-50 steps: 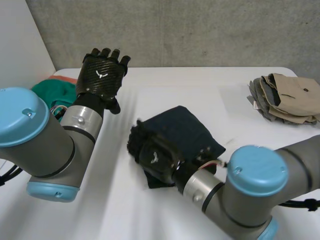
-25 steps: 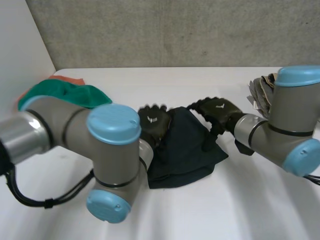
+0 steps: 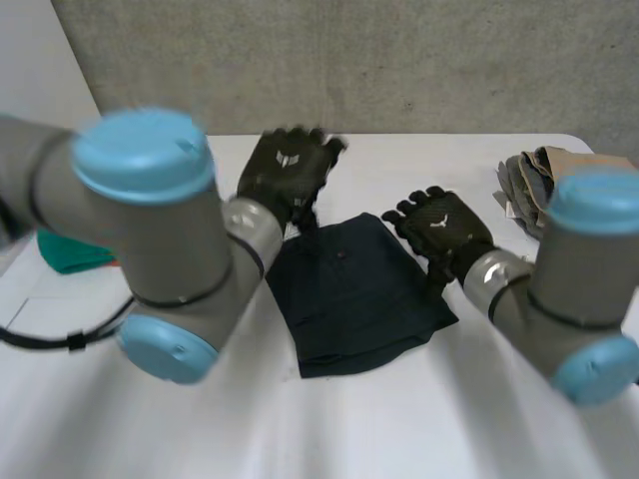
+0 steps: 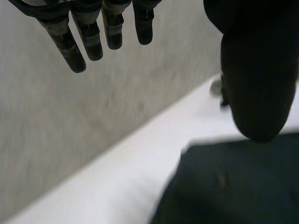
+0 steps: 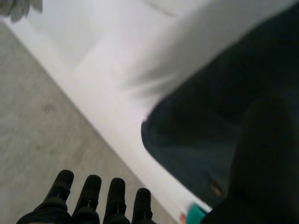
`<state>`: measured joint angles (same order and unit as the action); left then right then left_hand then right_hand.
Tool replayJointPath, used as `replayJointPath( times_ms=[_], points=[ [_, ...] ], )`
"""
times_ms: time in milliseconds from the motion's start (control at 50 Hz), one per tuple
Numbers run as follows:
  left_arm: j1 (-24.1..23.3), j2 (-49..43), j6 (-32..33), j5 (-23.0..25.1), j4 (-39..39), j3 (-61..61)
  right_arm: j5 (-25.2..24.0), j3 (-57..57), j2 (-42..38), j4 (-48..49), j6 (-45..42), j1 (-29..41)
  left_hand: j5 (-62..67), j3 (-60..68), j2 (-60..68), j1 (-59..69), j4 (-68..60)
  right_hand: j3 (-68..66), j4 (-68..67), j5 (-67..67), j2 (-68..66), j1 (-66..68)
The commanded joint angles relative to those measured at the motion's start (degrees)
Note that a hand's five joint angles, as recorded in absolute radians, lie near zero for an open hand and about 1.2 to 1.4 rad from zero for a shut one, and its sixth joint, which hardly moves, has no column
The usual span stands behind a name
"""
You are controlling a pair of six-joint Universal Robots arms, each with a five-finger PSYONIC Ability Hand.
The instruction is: Fold the laundry.
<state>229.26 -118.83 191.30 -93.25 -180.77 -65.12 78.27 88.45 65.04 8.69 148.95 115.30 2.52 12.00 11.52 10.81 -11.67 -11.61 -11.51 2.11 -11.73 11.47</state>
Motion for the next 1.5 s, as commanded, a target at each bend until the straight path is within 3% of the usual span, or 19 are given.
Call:
replayJointPath(
  times_ms=[20,80,140,400,520,540,560,580,620,800,920,1020,1100,1260,1420,1460,1480,1500],
  points=[
    [3.03,2.64,3.55,17.11,4.01,4.21,-1.10,20.87,6.76,17.75,-0.58,3.35,1.23,1.75,2.22,2.93,-2.07,1.61,1.51,-2.11,1.73,-1.47],
    [4.00,2.20,3.29,25.90,9.10,7.02,-1.71,25.10,6.24,21.44,-1.55,4.76,0.72,1.24,1.72,2.43,-1.57,1.61,1.51,-2.11,1.73,-1.47],
    [4.27,1.76,3.20,29.70,11.66,8.08,-2.33,26.52,4.66,24.26,-1.90,5.20,0.72,1.24,1.72,2.43,-1.57,1.61,1.51,-2.11,1.73,-1.47],
    [4.00,-0.17,3.64,27.07,11.67,6.50,-1.63,18.00,-8.79,36.47,-2.78,5.38,0.22,0.74,1.22,1.93,-1.06,0.57,0.47,-1.06,0.68,-0.43],
    [4.00,0.27,3.55,26.81,11.49,6.50,-1.19,13.78,-10.90,39.38,-1.99,5.55,0.39,0.91,1.38,2.09,-1.23,-20.63,-20.74,20.14,-20.52,20.78],
    [4.00,0.44,3.55,26.89,11.49,6.50,-1.10,12.90,-11.25,39.38,-1.82,5.64,0.39,0.91,1.38,2.09,-1.23,-27.67,-27.77,27.17,-27.55,27.81],
    [4.00,0.53,3.55,26.89,11.49,6.50,-1.10,10.98,-11.95,39.12,-1.64,5.82,0.39,0.91,1.38,2.09,-1.23,-51.72,-51.82,51.22,-51.60,51.86],
    [4.00,0.53,3.55,26.89,11.49,6.50,-1.01,10.00,-12.39,39.03,-1.55,5.90,0.22,0.74,1.22,1.93,-1.07,-67.61,-67.71,67.12,-67.50,67.75],
    [4.00,0.71,3.55,26.81,11.49,6.59,-0.84,6.76,-13.62,38.07,-1.03,5.82,0.22,0.74,1.22,1.93,-1.06,-68.39,-68.49,67.89,-68.27,68.53],
    [4.00,3.08,3.46,26.63,11.14,6.67,0.22,-5.55,-11.53,33.06,4.77,2.40,-0.28,0.23,0.71,1.42,-0.56,-68.39,-68.49,67.89,-68.27,68.53],
    [4.09,6.24,3.11,24.26,5.35,6.68,4.00,-14.61,-7.30,33.06,8.46,-6.91,-0.28,0.23,0.71,1.42,-0.56,-68.39,-68.49,67.89,-68.27,68.53],
    [4.00,7.21,3.11,22.67,3.58,6.50,3.74,-20.32,-8.09,32.97,10.49,-15.61,-0.28,0.23,0.71,1.42,-0.56,-68.39,-68.49,67.89,-68.27,68.53],
    [3.91,7.30,3.11,22.59,3.58,6.15,1.64,-25.58,-14.13,33.32,11.54,-24.48,-0.28,0.23,0.71,1.42,-0.56,-68.39,-68.49,67.89,-68.27,68.53],
    [3.65,6.60,3.20,22.76,3.14,3.60,-7.67,-34.90,-30.21,33.85,12.25,-34.07,-0.28,0.23,0.71,1.42,-0.56,-68.39,-68.49,67.89,-68.27,68.53],
    [3.39,5.54,3.29,22.85,3.06,2.37,-13.75,-35.36,-40.08,32.79,11.54,-37.69,-0.28,0.23,0.71,1.42,-0.56,-68.39,-68.49,67.89,-68.27,68.53],
    [3.30,5.37,3.20,22.85,3.05,2.28,-13.49,-34.22,-39.47,32.44,11.54,-37.78,-0.28,0.23,0.71,1.42,-0.56,-51.24,-51.34,50.74,-51.12,51.38],
    [3.21,5.37,3.20,22.85,3.05,2.28,-12.97,-32.65,-37.90,31.83,11.46,-37.86,-0.28,0.23,0.71,1.42,-0.56,-12.99,-13.09,12.49,-12.87,13.13],
    [3.12,5.37,3.29,22.85,3.14,2.28,-12.70,-31.94,-36.76,31.56,11.45,-38.04,-0.28,0.23,0.71,1.42,-0.56,1.22,1.12,-1.71,1.33,-1.08]
  ],
)
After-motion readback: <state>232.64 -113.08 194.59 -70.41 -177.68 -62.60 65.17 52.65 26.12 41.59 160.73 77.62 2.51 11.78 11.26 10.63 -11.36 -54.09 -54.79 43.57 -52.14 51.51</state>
